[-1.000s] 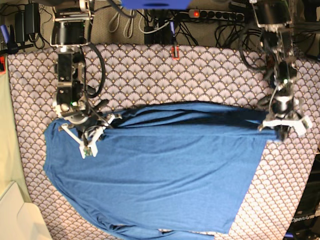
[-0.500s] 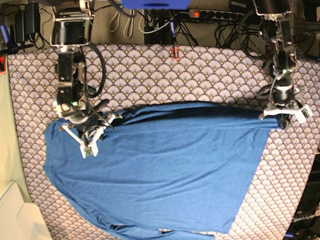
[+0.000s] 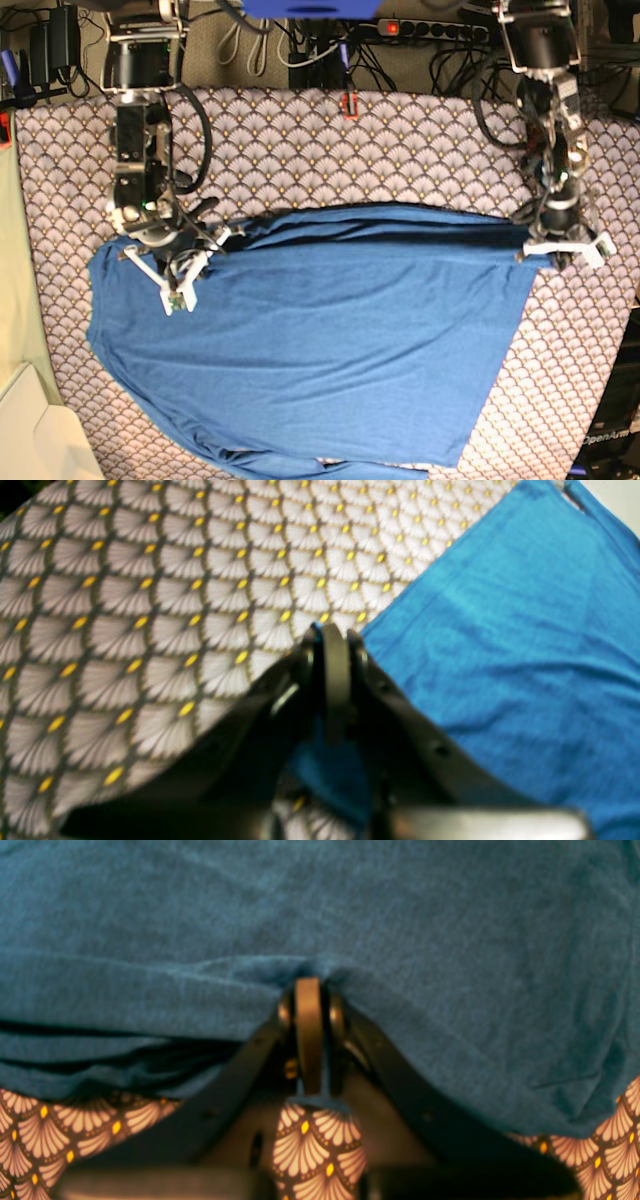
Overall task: Fold the T-shirt properly
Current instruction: 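Adjust the left gripper's hold on the shirt corner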
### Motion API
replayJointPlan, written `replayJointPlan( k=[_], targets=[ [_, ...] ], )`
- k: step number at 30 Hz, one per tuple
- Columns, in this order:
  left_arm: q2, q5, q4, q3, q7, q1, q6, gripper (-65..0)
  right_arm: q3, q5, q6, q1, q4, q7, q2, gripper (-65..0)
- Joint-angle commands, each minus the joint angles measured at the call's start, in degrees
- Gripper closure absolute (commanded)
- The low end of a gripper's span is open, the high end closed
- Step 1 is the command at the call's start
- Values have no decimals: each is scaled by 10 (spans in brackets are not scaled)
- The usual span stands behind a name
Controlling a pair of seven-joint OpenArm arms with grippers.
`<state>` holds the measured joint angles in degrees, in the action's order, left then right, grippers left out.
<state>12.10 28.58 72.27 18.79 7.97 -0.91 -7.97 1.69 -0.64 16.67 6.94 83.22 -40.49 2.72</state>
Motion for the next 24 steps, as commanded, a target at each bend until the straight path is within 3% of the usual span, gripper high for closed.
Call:
replayJointPlan(
  k=[1, 6, 12, 24],
  targets=[
    [9, -2, 4, -10, -14, -12, 3, -4, 0, 4, 1, 11, 10, 13, 2, 0],
    [32, -8, -1, -72, -12, -23, 0, -4, 0, 4, 1, 11, 10, 11, 2, 0],
    [38, -10, -1, -87, 96, -49, 0, -4, 0, 4, 1, 12, 10, 11, 2, 0],
    [38, -10, -44, -87, 103, -80, 0, -5, 0, 4, 1, 8, 10, 10, 1, 0]
  ],
)
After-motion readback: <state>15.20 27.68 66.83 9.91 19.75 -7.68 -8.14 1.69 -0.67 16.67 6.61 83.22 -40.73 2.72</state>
